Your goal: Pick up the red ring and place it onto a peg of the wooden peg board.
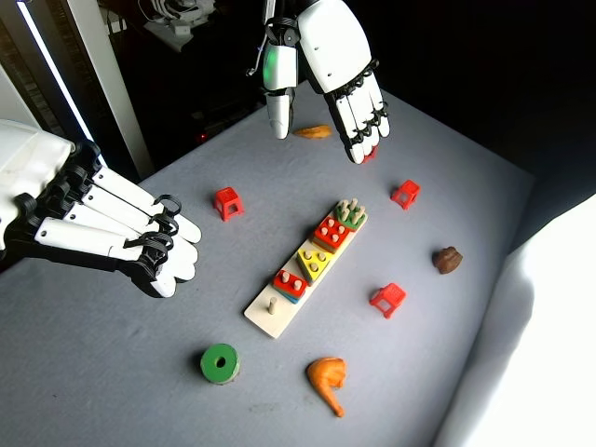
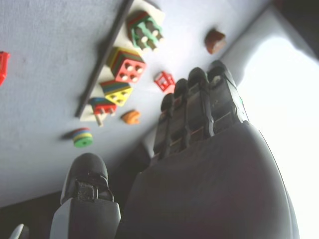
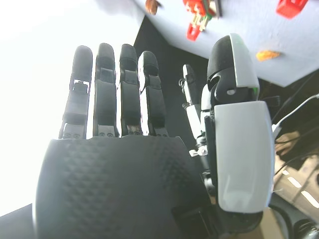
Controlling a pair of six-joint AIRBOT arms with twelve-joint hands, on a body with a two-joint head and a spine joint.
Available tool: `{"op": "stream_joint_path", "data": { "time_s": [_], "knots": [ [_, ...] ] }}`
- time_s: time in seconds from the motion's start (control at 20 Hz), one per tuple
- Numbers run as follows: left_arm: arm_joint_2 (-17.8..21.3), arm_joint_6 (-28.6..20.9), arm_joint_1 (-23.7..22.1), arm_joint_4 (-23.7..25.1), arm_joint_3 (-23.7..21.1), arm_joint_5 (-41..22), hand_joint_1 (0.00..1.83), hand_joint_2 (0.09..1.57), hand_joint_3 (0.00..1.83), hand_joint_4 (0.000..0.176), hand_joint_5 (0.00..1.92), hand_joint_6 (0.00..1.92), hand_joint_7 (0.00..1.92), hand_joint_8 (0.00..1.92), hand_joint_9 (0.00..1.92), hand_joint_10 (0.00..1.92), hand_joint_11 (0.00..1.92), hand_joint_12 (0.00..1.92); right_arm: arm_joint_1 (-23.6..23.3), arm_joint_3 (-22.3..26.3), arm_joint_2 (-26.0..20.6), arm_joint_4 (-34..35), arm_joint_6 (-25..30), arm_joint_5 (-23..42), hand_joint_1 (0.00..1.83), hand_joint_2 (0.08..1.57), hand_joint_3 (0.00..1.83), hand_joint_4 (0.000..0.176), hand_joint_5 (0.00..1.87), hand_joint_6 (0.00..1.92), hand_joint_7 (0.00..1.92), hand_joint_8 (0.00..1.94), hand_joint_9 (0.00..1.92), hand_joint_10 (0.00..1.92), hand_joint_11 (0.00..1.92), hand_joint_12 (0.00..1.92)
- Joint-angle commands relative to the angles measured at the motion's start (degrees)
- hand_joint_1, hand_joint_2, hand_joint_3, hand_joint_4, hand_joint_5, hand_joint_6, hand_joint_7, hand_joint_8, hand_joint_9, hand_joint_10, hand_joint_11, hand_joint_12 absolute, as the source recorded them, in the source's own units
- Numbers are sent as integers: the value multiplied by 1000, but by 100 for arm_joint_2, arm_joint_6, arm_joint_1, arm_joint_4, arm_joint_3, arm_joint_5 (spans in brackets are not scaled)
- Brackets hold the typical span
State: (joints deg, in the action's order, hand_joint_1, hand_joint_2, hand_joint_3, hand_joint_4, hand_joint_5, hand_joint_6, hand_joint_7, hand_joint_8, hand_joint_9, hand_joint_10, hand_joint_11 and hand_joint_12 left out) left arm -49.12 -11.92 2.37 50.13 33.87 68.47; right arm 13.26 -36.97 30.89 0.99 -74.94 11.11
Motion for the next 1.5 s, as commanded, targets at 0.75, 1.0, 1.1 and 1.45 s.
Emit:
{"op": "stream_joint_path", "data": {
  "time_s": [0.75, 1.0, 1.1, 1.45],
  "knots": [
    [-10, -5, -78, 441, 6, -50, 0, 1169, 9, 0, 38, 8, 10, 4, 5, 2, 15, 7, -126, -663, 728, 4192, -2913, 208, 634, 932, 0, 19, 331, 25, 255, 10, 28, 5, 0, 0],
    [-11, -6, -78, 437, 4, -50, 0, 1175, 9, 0, 27, 0, 7, 1, 0, 0, 0, 0, -50, -1483, 1349, 5856, -4285, 111, 705, 918, 0, 30, 563, 14, 528, 9, 121, 9, 0, 0],
    [-11, -6, -79, 399, 0, -50, 0, 1168, 4, 0, 19, 0, 0, 0, 0, 0, 0, 0, -3, -1730, 1568, 6280, -4627, 142, 657, 938, 8, 37, 576, 9, 538, 2, 133, 9, 0, 0],
    [-11, -6, -80, 396, -5, -50, 0, 1165, 1, 0, 56, 9, 28, 5, 9, 2, 8, 5, 262, -2893, 2598, 6797, -5107, 279, 704, 947, 5, 0, 556, 1, 525, 2, 156, 8, 0, 0]
  ]
}}
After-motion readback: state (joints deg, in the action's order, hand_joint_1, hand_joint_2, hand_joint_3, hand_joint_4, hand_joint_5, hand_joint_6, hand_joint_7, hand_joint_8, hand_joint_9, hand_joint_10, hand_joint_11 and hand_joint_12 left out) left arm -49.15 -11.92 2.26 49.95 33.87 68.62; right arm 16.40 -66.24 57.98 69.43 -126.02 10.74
